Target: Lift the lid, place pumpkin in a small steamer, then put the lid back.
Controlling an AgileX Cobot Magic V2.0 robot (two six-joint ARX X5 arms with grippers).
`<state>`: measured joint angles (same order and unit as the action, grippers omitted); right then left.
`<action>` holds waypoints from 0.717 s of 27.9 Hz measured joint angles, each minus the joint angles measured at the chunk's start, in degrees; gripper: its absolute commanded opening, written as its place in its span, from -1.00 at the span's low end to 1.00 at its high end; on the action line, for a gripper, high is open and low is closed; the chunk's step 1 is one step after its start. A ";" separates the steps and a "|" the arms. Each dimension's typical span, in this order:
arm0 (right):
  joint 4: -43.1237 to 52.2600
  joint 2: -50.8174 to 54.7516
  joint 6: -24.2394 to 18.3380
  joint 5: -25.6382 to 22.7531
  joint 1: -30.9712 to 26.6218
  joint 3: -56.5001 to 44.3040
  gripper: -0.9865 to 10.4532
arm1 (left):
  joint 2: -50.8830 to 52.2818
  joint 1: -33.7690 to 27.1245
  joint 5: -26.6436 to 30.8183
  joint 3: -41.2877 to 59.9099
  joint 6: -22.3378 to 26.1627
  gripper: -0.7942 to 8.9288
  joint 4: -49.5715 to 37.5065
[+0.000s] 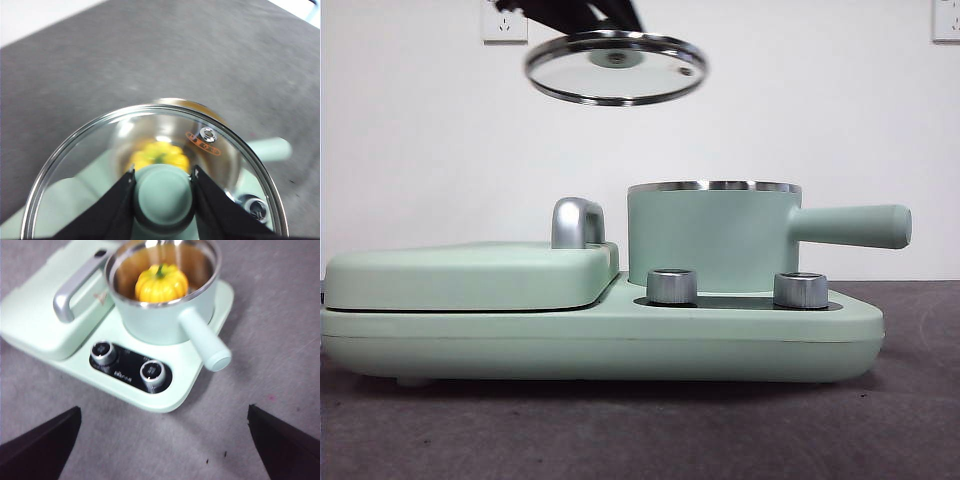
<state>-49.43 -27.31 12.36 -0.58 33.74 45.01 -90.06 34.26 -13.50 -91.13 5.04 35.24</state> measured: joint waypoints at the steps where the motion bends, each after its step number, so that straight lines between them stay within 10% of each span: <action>1: 0.11 1.62 0.33 -0.68 0.00 -0.26 0.11 | 0.00 0.70 -0.11 0.61 0.20 -0.80 -0.72; 20: -1.14 7.32 5.27 -0.98 0.00 -0.48 0.11 | -9.86 3.76 -1.88 5.25 0.98 -0.80 -18.43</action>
<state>-50.57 -19.99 17.63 -1.56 33.74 44.53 -99.92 38.02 -15.38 -85.89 6.02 16.82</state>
